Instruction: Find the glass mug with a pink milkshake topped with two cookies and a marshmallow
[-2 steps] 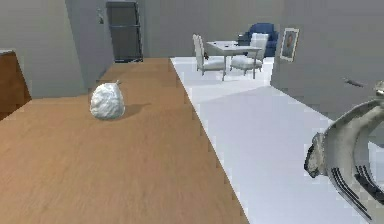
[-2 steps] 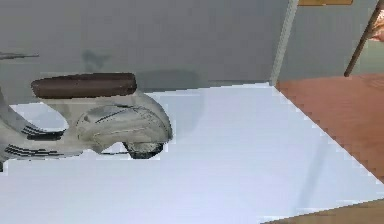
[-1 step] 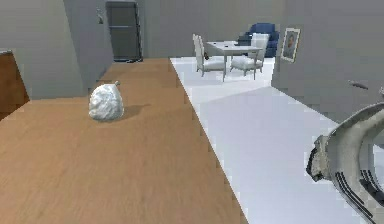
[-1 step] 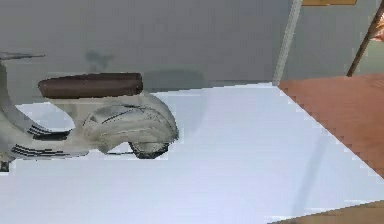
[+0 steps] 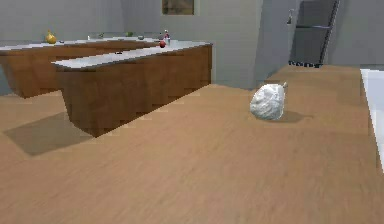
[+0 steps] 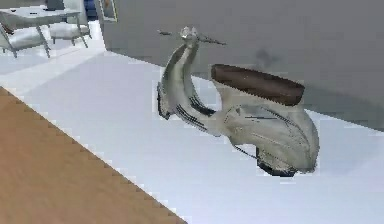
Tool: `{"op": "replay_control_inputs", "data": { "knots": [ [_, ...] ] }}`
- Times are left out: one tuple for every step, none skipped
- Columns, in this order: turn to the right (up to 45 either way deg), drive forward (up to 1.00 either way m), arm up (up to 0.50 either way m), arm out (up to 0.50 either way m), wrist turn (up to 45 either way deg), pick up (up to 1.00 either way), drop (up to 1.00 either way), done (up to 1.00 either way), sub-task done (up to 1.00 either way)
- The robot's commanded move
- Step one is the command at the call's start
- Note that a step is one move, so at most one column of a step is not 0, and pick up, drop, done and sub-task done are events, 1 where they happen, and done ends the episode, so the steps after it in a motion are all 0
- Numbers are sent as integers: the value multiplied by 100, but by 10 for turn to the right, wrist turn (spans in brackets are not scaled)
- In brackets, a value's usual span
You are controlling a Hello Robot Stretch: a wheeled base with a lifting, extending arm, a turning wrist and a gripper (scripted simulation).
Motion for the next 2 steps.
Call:
{"op": "replay_control_inputs", "data": {
  "knots": [
    [-210,0,0,0,0,0,0,0,0],
    [0,95,0,0,0,0,0,0,0]
  ]
}}
